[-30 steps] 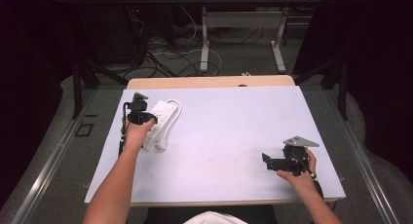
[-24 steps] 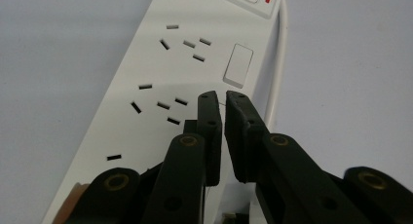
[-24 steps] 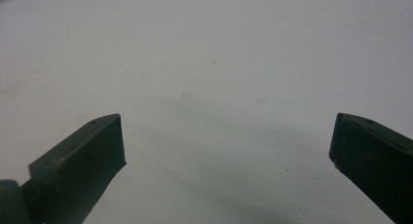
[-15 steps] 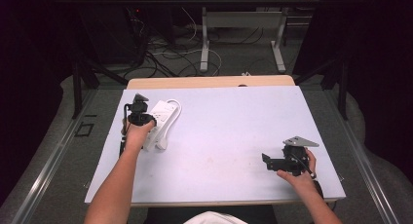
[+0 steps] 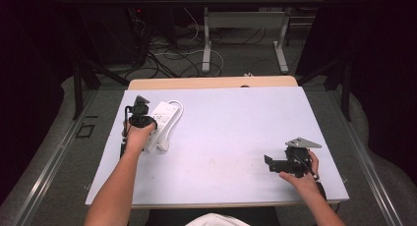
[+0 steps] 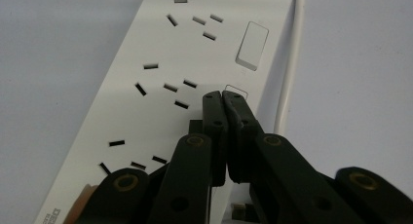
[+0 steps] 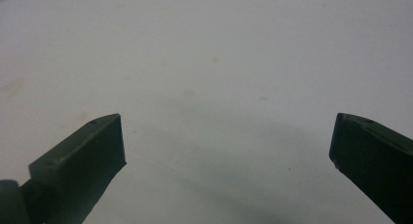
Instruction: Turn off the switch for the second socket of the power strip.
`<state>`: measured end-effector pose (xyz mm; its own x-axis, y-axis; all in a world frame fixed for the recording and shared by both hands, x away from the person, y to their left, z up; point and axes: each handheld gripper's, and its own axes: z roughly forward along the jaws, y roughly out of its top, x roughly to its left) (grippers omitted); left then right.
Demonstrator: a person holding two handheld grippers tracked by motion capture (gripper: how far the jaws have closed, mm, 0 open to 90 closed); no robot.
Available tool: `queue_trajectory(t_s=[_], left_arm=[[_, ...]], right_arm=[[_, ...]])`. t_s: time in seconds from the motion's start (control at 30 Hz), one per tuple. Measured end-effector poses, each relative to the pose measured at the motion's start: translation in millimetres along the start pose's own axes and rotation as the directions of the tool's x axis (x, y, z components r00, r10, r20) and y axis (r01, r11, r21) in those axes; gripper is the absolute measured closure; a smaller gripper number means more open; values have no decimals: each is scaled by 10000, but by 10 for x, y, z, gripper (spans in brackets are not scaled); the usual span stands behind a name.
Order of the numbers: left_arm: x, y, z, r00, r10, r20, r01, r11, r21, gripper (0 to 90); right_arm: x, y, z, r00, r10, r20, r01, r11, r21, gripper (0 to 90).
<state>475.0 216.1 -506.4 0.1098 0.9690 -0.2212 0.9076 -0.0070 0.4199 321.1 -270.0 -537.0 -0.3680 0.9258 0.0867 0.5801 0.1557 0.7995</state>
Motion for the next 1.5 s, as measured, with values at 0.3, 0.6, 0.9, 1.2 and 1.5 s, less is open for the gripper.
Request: queue_trajectory(t_s=[0.3, 0.6, 0.9, 1.2, 1.5], left_arm=[[-4, -10, 30, 10000, -20, -71, 20, 9999, 118, 895], [-2, -9, 31, 9999, 5, -131, -3, 9999, 126, 897], [1, -2, 38, 9999, 21, -146, -20, 10000, 26, 884], [-10, -13, 58, 9994, 86, -327, -83, 9999, 69, 900], [-16, -25, 64, 9992, 115, -382, -118, 9999, -65, 900]], right_arm=[[2, -2, 3, 10000, 35, -43, -35, 10000, 20, 0], [6, -2, 7, 10000, 50, -77, -50, 10000, 55, 0], [5, -3, 12, 10000, 49, -84, -49, 10000, 78, 0], [1, -5, 9, 10000, 52, -72, -52, 9999, 87, 0], [5, -4, 16, 9999, 42, -97, -41, 10000, 91, 0]])
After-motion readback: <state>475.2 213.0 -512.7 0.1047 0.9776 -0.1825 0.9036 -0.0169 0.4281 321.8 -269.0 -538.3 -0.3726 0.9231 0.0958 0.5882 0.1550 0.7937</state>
